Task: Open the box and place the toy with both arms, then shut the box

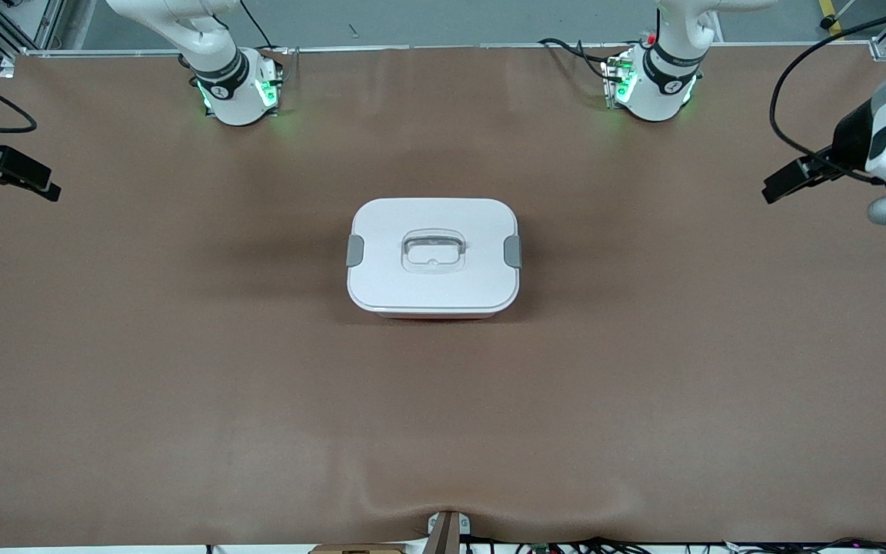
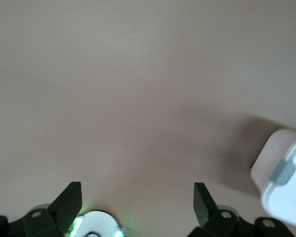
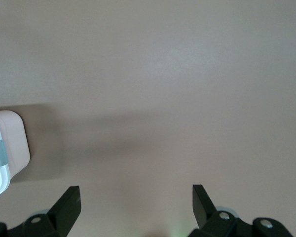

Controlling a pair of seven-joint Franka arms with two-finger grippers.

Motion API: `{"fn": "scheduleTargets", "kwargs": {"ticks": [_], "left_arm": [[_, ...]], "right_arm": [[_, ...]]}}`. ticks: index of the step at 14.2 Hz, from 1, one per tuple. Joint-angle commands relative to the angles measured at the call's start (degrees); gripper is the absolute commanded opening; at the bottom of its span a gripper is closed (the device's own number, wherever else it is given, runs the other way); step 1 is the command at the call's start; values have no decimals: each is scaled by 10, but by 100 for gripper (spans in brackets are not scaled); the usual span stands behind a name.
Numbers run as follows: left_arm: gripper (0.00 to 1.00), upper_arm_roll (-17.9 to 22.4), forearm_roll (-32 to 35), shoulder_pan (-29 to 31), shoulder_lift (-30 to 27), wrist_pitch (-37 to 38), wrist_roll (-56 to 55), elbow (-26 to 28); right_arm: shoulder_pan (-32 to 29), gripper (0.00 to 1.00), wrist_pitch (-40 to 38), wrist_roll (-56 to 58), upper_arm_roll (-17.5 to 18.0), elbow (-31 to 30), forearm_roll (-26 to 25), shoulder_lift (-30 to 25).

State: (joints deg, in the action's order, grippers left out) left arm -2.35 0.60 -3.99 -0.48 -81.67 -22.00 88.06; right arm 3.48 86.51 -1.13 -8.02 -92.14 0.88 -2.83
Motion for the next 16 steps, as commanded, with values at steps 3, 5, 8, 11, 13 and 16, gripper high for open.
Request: {"fn": "scheduleTargets", "kwargs": {"ticks": [3, 5, 8, 11, 13, 16], "left_arm": [[100, 11, 11, -5, -66, 0, 86, 46], [100, 11, 16, -3, -84, -19, 138, 60], [100, 10, 16, -2, -114, -46, 150, 94], [100, 9, 17, -1, -121, -66, 159, 106], [100, 8, 17, -2, -116, -74, 165, 101], [100, 7, 17, -9, -103, -71, 166, 81]], "right_arm": [[7, 100, 4, -12, -3, -9, 4, -13], [8, 100, 8, -12, -3, -9, 4, -13], [10, 100, 11, -12, -3, -9, 4, -13], [10, 100, 14, -7, -3, -9, 4, -13], [9, 100, 12, -7, -2, -9, 4, -13], [10, 100, 12, -7, -2, -9, 4, -13]]}}
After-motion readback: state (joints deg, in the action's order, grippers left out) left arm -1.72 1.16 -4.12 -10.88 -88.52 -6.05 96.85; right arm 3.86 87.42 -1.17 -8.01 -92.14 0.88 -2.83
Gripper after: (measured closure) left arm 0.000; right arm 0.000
